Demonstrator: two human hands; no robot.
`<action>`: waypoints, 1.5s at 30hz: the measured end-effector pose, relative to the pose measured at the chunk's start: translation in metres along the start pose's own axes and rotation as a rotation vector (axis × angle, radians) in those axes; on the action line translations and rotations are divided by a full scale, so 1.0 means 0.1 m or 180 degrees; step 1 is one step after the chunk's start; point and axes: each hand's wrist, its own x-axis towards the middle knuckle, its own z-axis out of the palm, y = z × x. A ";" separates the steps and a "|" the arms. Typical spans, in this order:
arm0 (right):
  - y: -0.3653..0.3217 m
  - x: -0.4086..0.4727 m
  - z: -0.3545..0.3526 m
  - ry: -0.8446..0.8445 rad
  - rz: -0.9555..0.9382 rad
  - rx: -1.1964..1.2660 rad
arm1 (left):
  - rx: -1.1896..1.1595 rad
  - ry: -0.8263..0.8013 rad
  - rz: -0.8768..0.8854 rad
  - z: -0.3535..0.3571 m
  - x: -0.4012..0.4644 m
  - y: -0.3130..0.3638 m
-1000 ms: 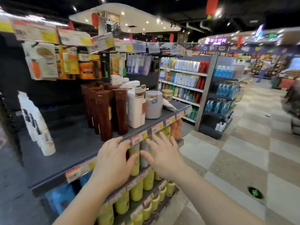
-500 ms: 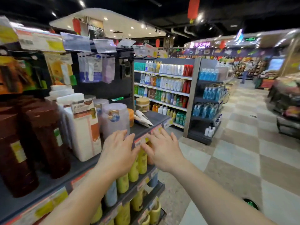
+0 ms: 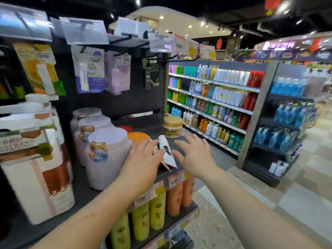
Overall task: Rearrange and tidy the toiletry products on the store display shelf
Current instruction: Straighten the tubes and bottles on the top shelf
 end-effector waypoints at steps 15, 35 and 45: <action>0.55 1.36 0.71 -0.0339 -0.2227 0.0144 | 0.1305 -0.1076 -0.0548 0.33 0.68 0.04; 0.80 1.53 0.72 -0.0356 -0.2916 0.0989 | 0.1151 -0.0880 -0.0920 0.30 0.67 0.11; 0.85 1.51 0.65 -0.0779 -0.2837 0.1442 | 0.0122 -0.0308 -0.1503 0.18 0.70 0.15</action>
